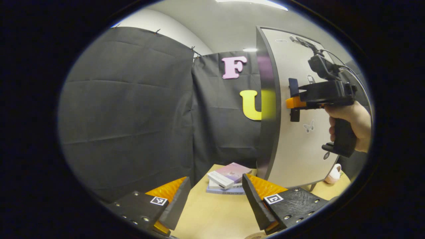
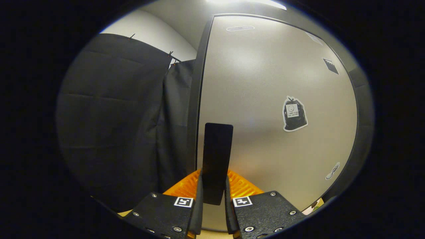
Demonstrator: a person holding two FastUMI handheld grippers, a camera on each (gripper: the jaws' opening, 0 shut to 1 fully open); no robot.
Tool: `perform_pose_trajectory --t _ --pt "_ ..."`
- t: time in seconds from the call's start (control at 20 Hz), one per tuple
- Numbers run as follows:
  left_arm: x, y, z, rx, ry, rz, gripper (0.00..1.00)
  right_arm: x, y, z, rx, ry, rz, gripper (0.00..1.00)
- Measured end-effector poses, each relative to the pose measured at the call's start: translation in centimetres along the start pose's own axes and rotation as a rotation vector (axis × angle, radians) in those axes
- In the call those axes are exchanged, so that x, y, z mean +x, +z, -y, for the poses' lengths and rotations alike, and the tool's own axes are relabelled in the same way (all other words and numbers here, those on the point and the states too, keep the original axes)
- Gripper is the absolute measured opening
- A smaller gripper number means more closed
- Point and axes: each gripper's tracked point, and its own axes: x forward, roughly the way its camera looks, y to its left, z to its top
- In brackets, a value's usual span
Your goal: Open the cabinet door with the right hand, grasp the bottle in the cabinet with the left hand and place it on the coaster, then close the cabinet door with the right hand.
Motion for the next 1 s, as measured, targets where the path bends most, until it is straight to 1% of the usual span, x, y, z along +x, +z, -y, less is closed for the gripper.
perform_pose_trajectory --t 0.2,0.4,0.55,0.8,0.9,1.0 --pt "0.1 -0.1 -0.2 -0.007 -0.004 -0.006 0.89 -0.2 -0.1 0.0 0.010 0.015 -0.025 0.24" --pt "-0.7 0.2 0.1 0.008 -0.038 0.023 0.89 -0.5 -0.3 0.0 0.002 0.046 -0.033 0.24" --pt "-1.5 0.5 0.1 0.008 -0.048 0.028 0.89 -1.1 -0.3 -0.1 0.002 0.075 -0.039 0.24" --pt "-3.0 1.9 1.4 0.041 -0.029 0.050 0.89 -3.2 0.0 -0.6 0.014 0.141 -0.040 0.24" --pt "-3.8 2.3 2.6 0.049 -0.041 0.051 0.89 -4.0 0.0 -0.6 0.011 0.174 -0.042 0.24" --pt "-4.5 2.4 2.8 0.052 -0.042 0.043 0.89 -5.1 0.2 -0.6 0.023 0.220 -0.044 0.24"
